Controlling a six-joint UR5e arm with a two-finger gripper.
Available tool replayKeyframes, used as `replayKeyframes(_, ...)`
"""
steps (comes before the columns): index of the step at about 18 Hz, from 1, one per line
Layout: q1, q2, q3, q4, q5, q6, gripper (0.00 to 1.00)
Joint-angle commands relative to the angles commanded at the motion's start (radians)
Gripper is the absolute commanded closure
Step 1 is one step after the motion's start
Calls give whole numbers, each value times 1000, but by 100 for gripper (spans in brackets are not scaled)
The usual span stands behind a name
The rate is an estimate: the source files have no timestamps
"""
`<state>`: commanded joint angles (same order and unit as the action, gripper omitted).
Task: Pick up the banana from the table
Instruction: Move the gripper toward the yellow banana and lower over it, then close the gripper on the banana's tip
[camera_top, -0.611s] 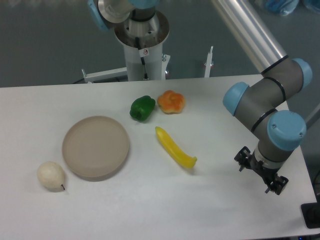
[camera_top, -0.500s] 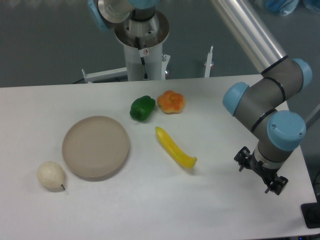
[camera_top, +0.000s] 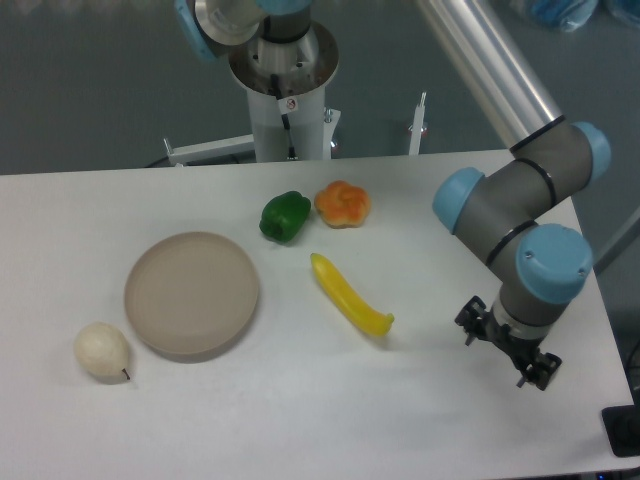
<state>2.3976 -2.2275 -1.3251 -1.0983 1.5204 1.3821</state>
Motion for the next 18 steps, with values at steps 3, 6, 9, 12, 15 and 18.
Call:
replayKeyframes(3,-3,49,-98,2,-37,2,0)
replayKeyframes(6,-25,95,-176,6,-43,12,0)
replayKeyframes(9,-51,114,-212,6,-42,12,0)
replayKeyframes(12,-93,120,-243,9,-40,2,0)
replayKeyframes(15,-110,109,-258,35,-39,-2,0)
replayKeyframes(18,-109,112,-272,46,-39,6,0)
